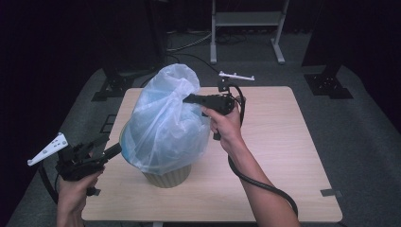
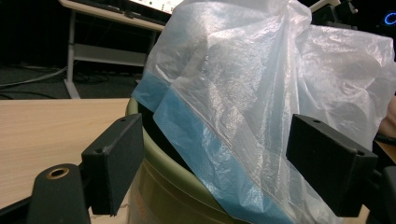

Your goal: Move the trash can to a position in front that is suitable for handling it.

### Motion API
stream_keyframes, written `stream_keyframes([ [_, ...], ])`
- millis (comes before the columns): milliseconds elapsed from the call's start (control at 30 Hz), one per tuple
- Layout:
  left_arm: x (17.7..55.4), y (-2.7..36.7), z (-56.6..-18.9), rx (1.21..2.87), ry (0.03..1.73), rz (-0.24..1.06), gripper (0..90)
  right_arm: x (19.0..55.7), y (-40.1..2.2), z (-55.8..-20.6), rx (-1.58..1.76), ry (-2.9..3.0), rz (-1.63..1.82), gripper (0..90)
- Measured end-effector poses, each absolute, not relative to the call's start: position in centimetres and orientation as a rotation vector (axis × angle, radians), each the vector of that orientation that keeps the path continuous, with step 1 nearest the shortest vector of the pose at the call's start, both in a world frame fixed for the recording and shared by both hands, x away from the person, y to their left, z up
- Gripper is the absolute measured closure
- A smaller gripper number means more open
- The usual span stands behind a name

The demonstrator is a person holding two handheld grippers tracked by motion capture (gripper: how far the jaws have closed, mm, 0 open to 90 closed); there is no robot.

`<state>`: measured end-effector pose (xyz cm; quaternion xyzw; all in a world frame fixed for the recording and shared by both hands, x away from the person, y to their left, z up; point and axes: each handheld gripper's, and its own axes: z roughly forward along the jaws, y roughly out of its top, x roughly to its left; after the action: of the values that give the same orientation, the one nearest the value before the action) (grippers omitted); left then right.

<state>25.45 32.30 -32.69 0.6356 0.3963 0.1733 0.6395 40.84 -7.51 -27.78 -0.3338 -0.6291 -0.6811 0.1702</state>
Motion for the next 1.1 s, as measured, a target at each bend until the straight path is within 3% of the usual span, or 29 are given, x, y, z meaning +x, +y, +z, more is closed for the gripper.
stream_keyframes([
  [1100, 25.8, 31.8, -33.1, 1.482, 0.901, 0.388, 16.0, 41.3, -14.3, -23.2, -1.054, -1.637, -2.111, 90.0],
])
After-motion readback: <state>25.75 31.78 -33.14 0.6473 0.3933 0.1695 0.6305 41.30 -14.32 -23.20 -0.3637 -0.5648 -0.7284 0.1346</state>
